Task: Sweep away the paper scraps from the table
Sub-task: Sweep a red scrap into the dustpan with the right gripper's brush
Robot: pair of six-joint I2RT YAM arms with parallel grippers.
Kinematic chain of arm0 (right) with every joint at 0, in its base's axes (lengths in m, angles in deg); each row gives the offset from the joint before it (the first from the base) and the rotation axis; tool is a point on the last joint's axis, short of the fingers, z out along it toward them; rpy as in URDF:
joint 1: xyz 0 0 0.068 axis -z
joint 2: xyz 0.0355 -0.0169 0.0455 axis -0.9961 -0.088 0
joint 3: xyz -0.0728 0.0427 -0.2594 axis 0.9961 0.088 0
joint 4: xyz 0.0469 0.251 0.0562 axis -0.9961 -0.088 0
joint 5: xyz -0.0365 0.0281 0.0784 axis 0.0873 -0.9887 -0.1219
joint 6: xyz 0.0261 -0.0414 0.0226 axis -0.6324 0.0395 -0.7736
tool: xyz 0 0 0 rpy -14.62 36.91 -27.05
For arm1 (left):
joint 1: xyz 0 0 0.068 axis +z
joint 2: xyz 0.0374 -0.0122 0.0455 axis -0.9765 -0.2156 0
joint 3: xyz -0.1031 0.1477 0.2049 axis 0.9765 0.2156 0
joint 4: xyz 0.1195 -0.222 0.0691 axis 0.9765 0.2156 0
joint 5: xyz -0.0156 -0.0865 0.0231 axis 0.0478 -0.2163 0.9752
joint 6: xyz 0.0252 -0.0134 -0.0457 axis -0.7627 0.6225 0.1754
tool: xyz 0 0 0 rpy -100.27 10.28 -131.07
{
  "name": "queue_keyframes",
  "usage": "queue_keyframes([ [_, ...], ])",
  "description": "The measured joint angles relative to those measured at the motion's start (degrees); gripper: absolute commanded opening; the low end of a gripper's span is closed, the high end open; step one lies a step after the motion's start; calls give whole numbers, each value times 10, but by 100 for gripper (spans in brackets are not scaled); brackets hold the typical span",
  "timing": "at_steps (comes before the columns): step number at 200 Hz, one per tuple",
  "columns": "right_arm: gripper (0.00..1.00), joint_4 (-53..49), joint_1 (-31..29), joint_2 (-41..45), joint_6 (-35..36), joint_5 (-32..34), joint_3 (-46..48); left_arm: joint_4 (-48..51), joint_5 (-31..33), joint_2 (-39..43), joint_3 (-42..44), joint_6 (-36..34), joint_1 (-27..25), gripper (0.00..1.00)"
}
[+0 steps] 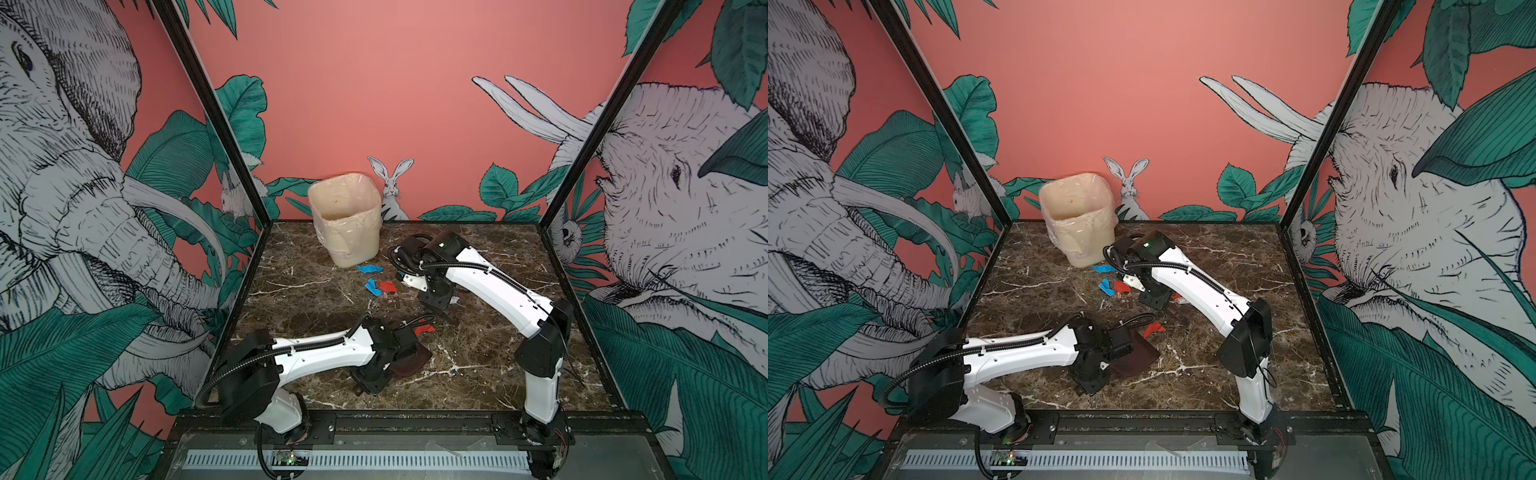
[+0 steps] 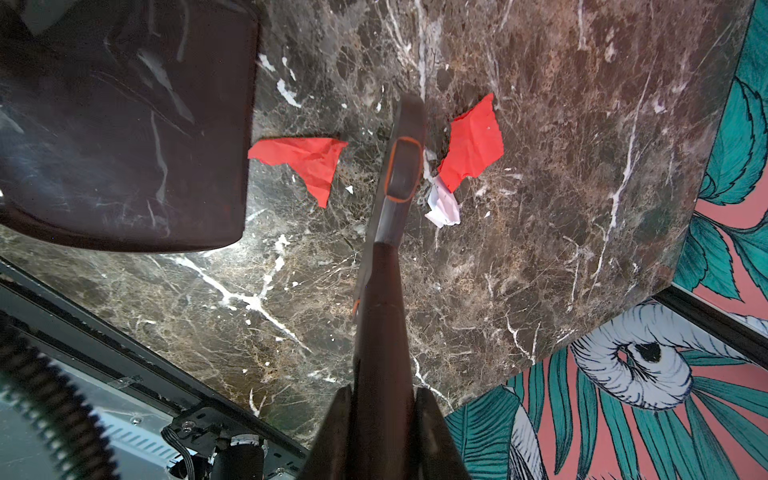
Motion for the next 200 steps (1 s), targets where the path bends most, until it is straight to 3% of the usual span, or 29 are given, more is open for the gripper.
queue_keyframes([
  [200, 0, -2, -4, 0, -8, -7, 3, 9, -4, 19, 21, 35, -30, 0],
])
